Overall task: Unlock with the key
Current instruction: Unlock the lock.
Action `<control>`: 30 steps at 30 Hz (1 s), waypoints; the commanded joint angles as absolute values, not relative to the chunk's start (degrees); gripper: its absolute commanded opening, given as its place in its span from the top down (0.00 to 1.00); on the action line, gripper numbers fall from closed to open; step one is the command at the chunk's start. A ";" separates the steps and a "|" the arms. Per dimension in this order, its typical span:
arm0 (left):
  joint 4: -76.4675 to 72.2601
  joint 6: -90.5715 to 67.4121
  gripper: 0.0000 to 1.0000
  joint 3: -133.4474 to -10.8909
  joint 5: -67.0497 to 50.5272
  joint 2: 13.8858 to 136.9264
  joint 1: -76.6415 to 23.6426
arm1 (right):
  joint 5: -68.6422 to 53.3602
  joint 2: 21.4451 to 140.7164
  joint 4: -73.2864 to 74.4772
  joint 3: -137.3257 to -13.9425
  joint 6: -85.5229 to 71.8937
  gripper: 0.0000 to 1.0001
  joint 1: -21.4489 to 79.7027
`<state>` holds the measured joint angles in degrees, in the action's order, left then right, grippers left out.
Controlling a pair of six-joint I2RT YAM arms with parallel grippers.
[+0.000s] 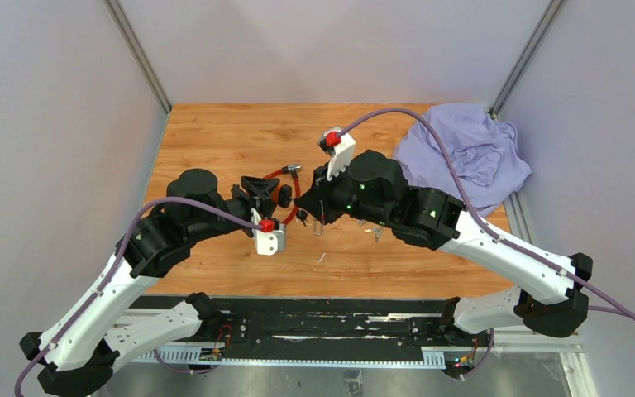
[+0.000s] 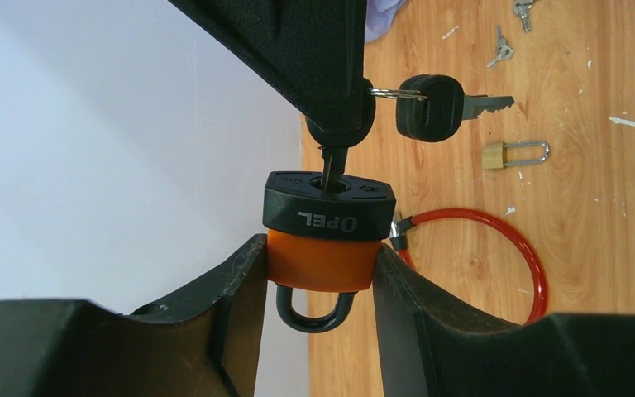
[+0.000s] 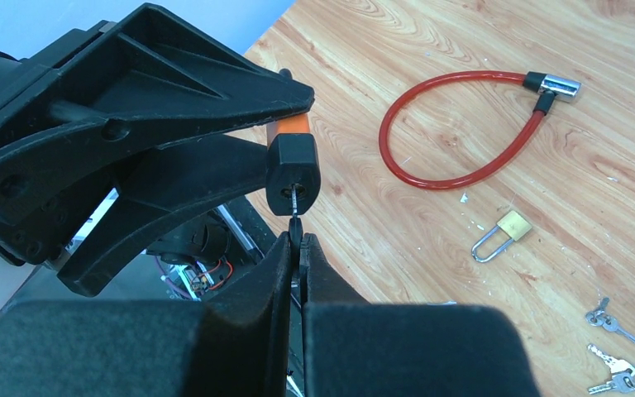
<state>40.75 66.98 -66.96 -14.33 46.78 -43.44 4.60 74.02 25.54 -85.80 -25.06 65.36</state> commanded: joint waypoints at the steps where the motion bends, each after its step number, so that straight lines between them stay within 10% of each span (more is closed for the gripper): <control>1: 35.72 69.60 1.00 -68.06 -16.72 45.90 -44.60 | 4.69 75.61 22.79 -86.19 -26.00 0.99 66.50; 30: 35.59 66.64 1.00 -70.89 -17.57 46.13 -45.79 | 8.08 78.89 18.25 -85.83 -27.13 1.00 67.69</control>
